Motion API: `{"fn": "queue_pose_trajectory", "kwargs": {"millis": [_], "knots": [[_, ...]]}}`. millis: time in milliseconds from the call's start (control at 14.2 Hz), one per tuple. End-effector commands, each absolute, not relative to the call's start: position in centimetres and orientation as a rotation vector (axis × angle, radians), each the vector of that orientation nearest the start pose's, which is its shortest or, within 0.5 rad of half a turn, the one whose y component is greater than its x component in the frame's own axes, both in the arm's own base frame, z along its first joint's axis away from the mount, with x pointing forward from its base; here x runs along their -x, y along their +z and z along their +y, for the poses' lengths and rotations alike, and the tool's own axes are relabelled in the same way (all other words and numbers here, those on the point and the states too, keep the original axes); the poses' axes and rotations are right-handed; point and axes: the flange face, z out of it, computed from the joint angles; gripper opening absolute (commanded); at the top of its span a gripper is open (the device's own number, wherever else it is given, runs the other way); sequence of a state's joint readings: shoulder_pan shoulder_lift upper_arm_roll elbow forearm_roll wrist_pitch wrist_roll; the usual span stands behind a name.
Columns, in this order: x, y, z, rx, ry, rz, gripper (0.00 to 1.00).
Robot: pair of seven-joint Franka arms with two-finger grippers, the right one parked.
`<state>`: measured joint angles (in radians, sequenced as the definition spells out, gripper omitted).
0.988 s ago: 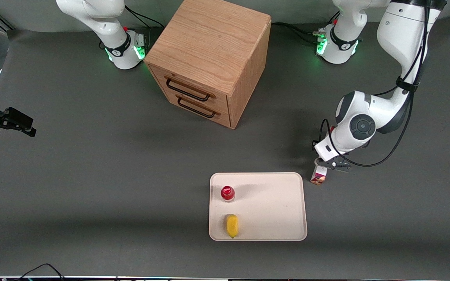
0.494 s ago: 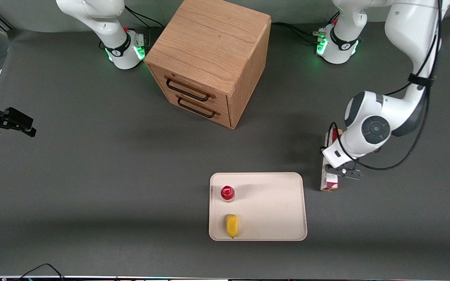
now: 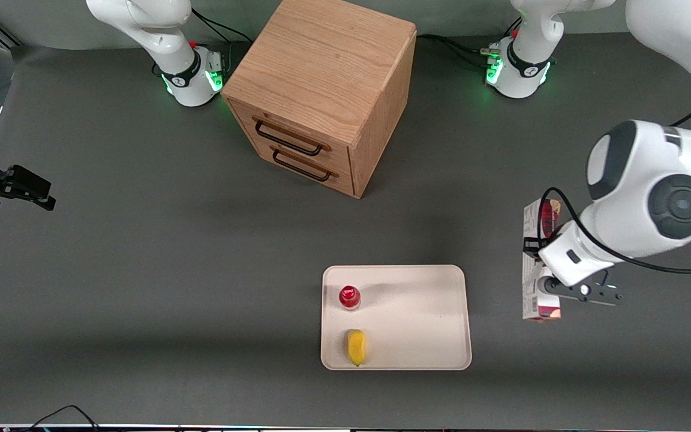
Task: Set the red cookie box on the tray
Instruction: 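Carry the held box over the tray's edge with the left gripper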
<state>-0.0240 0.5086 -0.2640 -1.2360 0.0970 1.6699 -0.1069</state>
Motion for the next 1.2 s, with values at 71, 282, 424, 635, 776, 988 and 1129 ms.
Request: {"fn": "queue_pose_trajectory", "kwargs": {"millis": [71, 282, 424, 635, 776, 988, 1129], "knots": [[-73.4, 45.2, -18.7, 3.221, 0.003, 0.171, 0.0], [-75.6, 38.7, -23.2, 3.279, -0.167, 0.052, 0.0], [-76.3, 33.6, -24.6, 3.26, -0.225, 0.028, 0.0], [-76.1, 27.5, -25.1, 3.216, -0.152, 0.01, 0.0], [-75.6, 25.2, -25.2, 3.216, -0.098, -0.009, 0.0], [-75.1, 24.7, -25.3, 3.22, -0.02, -0.019, 0.0], [-74.9, 24.4, -25.4, 3.236, 0.009, -0.033, 0.0]]}}
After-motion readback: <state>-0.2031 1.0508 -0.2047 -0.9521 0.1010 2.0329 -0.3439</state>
